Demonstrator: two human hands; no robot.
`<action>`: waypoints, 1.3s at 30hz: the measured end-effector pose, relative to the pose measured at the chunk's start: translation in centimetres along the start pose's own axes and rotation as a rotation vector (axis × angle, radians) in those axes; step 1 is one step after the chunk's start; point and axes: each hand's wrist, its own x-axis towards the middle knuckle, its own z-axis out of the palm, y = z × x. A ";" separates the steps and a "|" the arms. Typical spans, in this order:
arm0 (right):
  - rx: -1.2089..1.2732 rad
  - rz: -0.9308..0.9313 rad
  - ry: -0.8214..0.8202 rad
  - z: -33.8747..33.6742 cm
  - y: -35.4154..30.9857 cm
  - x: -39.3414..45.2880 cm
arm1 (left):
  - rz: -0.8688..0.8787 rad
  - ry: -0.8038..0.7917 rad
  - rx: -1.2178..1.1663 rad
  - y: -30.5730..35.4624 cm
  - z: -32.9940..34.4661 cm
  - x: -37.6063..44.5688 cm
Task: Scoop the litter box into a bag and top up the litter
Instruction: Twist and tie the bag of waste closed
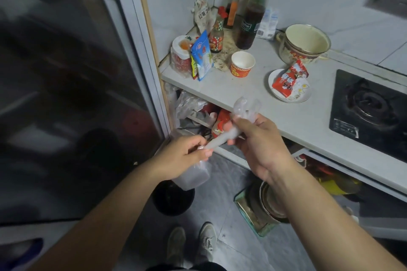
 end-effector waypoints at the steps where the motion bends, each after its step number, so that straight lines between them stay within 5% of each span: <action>1: -0.001 0.030 -0.015 -0.4 0.1 0.3 | -0.003 0.020 0.013 -0.2 0.3 0.1; 17: -0.182 0.171 -0.217 1.8 6.6 3.1 | -0.221 0.235 0.126 -5.8 -0.1 -1.4; 24: -0.378 0.208 -0.123 4.6 12.3 3.7 | -0.245 0.168 0.060 -10.2 -1.8 -3.7; 32: -0.755 0.205 0.000 8.3 20.3 4.6 | -0.251 -0.036 0.264 -16.3 -4.0 -5.6; 39: -1.090 0.148 -0.079 8.9 26.9 6.3 | -0.368 -0.112 0.383 -23.0 -3.0 -6.3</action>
